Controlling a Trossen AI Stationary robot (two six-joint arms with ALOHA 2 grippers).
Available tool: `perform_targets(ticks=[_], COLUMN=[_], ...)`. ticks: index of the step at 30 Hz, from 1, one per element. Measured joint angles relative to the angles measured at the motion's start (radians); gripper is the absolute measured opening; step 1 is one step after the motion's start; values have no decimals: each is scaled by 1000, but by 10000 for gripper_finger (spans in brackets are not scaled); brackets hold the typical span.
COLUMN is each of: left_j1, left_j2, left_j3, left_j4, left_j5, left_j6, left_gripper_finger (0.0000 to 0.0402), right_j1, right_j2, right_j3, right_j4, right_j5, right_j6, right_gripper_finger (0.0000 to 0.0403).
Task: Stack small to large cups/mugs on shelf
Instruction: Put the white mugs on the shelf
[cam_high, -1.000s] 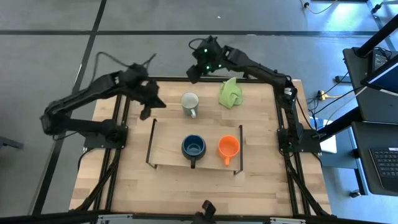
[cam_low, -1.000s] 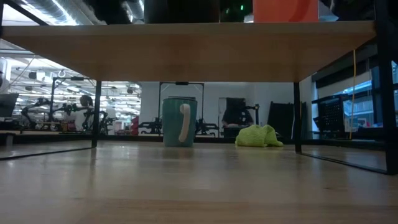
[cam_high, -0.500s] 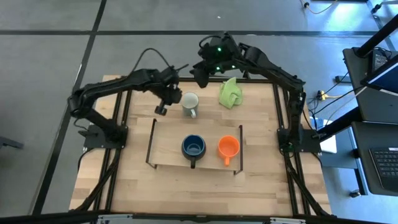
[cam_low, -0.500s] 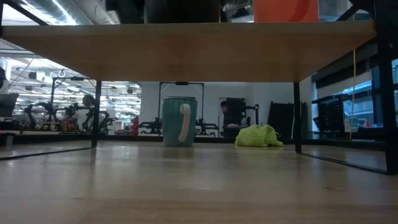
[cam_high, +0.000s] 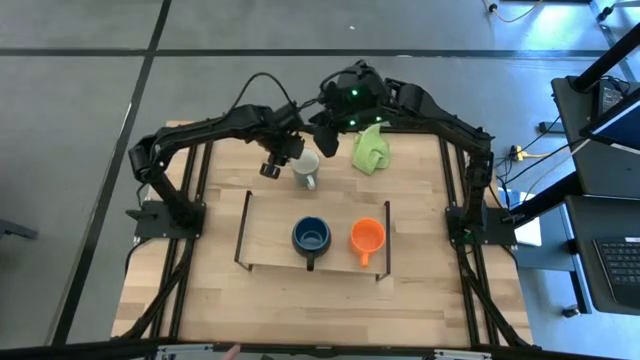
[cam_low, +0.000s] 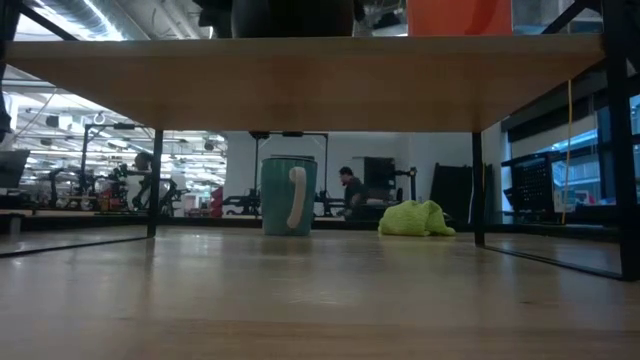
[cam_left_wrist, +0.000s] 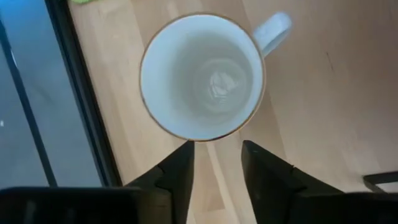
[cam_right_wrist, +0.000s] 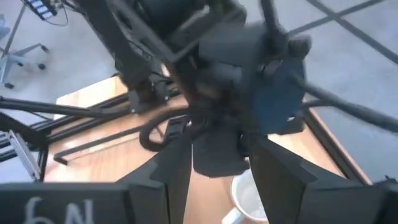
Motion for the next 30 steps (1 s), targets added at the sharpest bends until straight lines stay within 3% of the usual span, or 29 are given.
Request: perform_targets(ticks=[6, 12, 18, 23, 26, 30], left_j1=[-55, -144, -191, -180, -182, -187], left_j2=[-22, -21, -20, -20, -20, -40], left_j3=[0, -66, -124, -124, -124, -124], left_j4=[-22, 30, 139, 239, 219, 157], left_j5=[9, -6, -253, -495, -488, -350], left_j6=[-35, -15, 190, 155, 90, 130], left_gripper_finger=[145, 146, 145, 145, 146, 144], right_j1=[-7, -28, -45, -49, -49, -49], right_j2=[-28, -116, -190, -209, -209, -209], right_j3=[9, 10, 11, 11, 11, 10], right_j4=[69, 290, 387, 330, 301, 274], right_j5=[4, 2, 15, 66, 79, 79], right_j6=[-44, -69, -77, -76, -76, -63], right_gripper_finger=[159, 159, 159, 159, 159, 159])
